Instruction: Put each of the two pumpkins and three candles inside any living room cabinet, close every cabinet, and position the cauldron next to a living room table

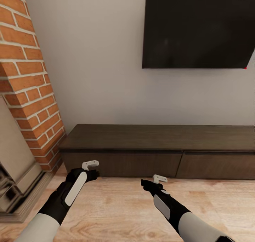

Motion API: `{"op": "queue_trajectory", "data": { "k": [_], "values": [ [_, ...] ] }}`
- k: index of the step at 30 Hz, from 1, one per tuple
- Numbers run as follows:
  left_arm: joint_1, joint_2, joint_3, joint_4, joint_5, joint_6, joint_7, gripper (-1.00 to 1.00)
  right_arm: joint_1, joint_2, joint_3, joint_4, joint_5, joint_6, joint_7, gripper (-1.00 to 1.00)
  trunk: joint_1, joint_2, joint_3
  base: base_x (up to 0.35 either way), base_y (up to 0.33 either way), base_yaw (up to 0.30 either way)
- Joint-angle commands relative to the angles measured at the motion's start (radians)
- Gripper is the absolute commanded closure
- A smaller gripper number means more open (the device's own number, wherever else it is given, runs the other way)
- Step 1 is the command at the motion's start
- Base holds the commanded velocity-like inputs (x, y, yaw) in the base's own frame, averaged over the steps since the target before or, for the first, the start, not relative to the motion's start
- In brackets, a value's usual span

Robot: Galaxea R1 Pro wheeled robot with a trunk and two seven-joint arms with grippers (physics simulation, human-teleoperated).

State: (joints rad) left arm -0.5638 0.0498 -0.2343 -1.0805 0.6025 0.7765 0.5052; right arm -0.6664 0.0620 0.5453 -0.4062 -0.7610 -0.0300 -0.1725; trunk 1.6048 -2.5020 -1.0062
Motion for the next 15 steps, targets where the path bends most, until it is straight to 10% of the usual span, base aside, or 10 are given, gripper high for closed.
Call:
{"op": "queue_trajectory", "data": {
  "k": [1,15],
  "values": [
    [-0.001,0.0,0.001,-0.002,0.011,0.001,0.01,-1.0,-0.001,-0.001,0.008,0.003,-0.008,-0.006,-0.007,-1.0,-0.001,0.0,0.003,-0.174,0.0,0.0],
    [-0.001,0.003,0.012,-0.004,0.01,0.014,0.01,-1.0,-0.001,-0.001,0.008,0.012,-0.008,-0.019,-0.007,-1.0,-0.024,0.037,0.053,-0.308,0.0,0.101]
  ]
}}
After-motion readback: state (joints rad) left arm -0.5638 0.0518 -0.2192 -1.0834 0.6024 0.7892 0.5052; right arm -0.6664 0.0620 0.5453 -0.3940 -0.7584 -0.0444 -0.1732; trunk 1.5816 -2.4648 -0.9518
